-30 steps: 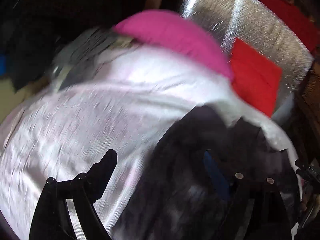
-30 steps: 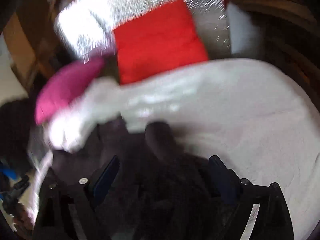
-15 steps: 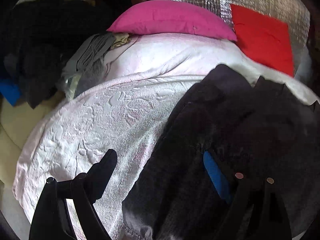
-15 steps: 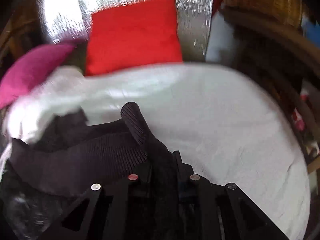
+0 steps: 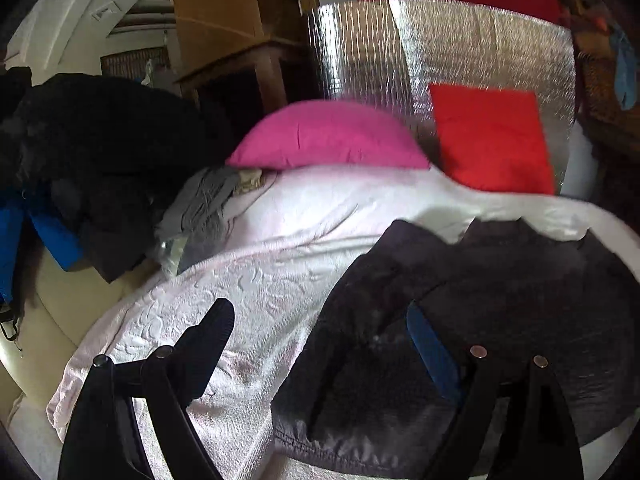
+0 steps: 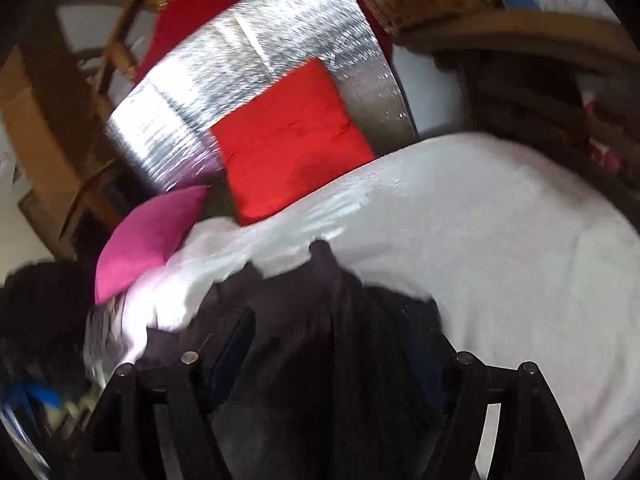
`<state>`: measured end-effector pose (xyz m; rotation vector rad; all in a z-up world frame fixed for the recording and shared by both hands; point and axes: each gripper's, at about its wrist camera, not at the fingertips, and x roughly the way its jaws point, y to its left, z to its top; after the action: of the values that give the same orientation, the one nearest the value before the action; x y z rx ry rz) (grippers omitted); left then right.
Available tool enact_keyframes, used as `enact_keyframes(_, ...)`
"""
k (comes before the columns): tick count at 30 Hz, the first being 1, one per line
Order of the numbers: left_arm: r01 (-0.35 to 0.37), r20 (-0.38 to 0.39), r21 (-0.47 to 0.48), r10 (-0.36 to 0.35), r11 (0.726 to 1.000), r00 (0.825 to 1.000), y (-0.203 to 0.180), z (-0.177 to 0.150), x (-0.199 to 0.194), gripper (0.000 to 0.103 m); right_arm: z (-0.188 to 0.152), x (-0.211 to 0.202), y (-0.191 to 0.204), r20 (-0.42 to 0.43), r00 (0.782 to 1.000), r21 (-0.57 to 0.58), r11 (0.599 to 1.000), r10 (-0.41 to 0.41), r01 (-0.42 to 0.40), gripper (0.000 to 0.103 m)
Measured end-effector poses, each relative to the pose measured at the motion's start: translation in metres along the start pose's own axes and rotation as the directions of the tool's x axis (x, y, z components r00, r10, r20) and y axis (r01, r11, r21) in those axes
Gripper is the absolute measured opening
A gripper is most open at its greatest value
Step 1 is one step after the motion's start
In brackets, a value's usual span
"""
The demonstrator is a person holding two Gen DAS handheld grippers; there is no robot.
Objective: Fold large clothes
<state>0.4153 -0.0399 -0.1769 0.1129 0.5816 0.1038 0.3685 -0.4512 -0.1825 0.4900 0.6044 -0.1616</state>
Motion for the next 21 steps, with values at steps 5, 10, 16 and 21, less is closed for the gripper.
enact_keyframes(5,0.055,0.047,-0.017,-0.054,0.998,0.997,-0.004,0.003,-0.03,0.088,-0.051,-0.048,0.018,0.016,1.0,-0.051,0.999,0.012,-0.012,0.077)
enact_keyframes(10,0.076,0.066,-0.017,-0.075,0.997,0.995,-0.008,0.004,-0.036,0.088,-0.061,-0.039,0.034,-0.01,0.999,-0.118,0.992,-0.042,0.041,0.076)
enact_keyframes(16,0.078,0.059,-0.015,-0.077,0.997,0.995,-0.013,0.004,-0.028,0.088,-0.062,-0.021,0.025,-0.046,0.996,-0.087,0.994,-0.072,0.068,0.064)
enact_keyframes(21,0.068,0.055,-0.002,-0.068,0.998,0.996,-0.015,0.002,-0.024,0.088,-0.063,0.02,0.004,-0.157,0.984,-0.01,0.997,-0.081,0.08,0.059)
